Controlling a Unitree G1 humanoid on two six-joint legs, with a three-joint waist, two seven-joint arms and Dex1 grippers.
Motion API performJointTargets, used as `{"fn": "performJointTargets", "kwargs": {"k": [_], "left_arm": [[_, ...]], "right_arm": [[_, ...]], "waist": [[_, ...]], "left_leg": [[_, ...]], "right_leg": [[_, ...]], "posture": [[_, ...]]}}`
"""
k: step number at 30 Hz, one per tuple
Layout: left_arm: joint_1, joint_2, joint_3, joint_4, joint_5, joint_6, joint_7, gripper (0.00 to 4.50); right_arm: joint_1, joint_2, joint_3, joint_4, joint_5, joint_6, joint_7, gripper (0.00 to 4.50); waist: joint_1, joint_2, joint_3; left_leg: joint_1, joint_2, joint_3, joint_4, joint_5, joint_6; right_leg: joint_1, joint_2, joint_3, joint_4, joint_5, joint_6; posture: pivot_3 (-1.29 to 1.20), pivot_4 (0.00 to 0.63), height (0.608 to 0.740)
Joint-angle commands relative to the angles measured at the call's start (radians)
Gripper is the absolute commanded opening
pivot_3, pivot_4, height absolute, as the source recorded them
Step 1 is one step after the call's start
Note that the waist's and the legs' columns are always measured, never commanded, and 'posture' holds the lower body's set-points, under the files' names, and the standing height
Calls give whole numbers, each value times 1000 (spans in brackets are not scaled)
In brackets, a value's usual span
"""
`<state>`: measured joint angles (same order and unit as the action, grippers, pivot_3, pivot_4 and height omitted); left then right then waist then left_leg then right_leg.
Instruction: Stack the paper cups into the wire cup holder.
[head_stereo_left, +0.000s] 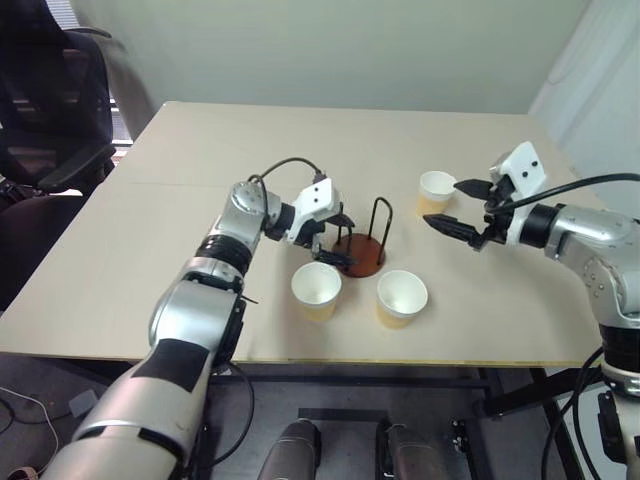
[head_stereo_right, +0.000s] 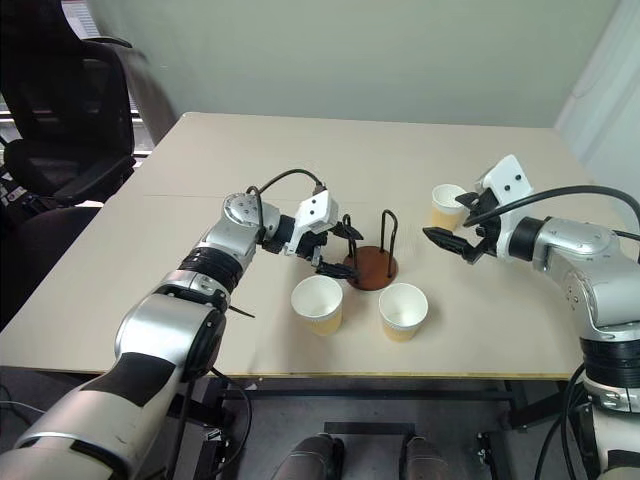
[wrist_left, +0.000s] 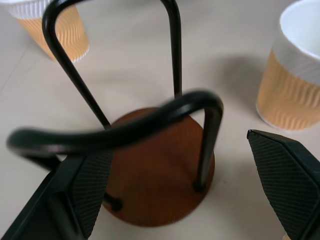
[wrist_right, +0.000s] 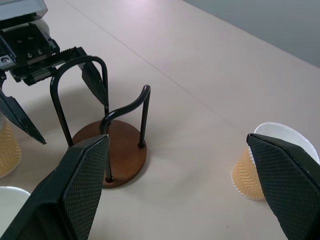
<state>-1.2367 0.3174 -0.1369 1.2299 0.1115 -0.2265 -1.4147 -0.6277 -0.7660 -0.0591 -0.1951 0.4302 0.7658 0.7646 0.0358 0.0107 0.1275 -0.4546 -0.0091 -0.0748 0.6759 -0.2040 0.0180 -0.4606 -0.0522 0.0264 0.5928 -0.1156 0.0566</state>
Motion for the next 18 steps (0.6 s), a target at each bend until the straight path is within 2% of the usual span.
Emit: {"fn": "performJointTargets", "kwargs": {"k": [1, 18], "left_arm": [[-30, 13, -2, -14, 0, -15, -15, 4482], [-42, 31, 6, -4, 11, -28, 83, 4482]], "right_arm": [[-33, -3, -16, 0, 0, -25, 7, 4500], [-51, 1, -8, 17, -8, -40, 7, 4500]], "waist": [[0, 0, 0], [0, 0, 0]], "left_leg": [[0, 0, 1, 0, 0, 1], [0, 0, 2, 1, -1, 1]], "right_leg": [[0, 0, 0, 0, 0, 0], [-1, 0, 1, 0, 0, 0]], "posture": [[0, 150, 740], [0, 150, 740]]}}
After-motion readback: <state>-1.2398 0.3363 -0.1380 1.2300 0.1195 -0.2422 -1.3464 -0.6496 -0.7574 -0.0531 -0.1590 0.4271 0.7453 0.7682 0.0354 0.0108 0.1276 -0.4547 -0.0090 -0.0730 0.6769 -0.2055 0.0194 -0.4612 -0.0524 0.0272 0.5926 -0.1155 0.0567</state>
